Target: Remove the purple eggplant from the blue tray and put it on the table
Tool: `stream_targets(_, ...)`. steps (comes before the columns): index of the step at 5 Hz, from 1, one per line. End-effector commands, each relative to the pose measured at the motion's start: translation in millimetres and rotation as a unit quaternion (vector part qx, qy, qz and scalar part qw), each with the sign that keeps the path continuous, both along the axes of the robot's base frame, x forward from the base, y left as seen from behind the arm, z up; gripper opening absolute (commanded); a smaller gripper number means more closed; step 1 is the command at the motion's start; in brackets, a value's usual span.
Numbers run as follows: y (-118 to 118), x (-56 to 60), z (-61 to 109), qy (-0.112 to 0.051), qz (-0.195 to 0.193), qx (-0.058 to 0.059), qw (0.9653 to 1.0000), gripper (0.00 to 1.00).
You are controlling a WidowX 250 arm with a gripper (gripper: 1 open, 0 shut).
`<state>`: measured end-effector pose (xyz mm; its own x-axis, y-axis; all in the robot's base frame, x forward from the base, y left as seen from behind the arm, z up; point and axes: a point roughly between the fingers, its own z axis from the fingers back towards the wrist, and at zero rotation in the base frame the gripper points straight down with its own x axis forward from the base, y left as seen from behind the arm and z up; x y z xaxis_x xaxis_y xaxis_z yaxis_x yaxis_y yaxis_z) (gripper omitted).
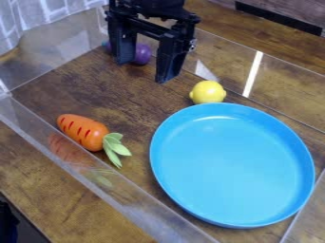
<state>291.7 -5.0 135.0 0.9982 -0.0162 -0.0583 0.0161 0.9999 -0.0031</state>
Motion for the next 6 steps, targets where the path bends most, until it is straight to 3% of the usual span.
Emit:
stream_targets(1,0,5.1,-4.3,-0.001,-0.003,0.001,1.0,1.0)
stream_targets(3,-1,19.5,-9.8,-0.008,-0.018,0.006,0.9998,1.0)
stream_targets(6,-3,28.0,-21.6,-0.007,-0.025,0.008,0.9996,1.0)
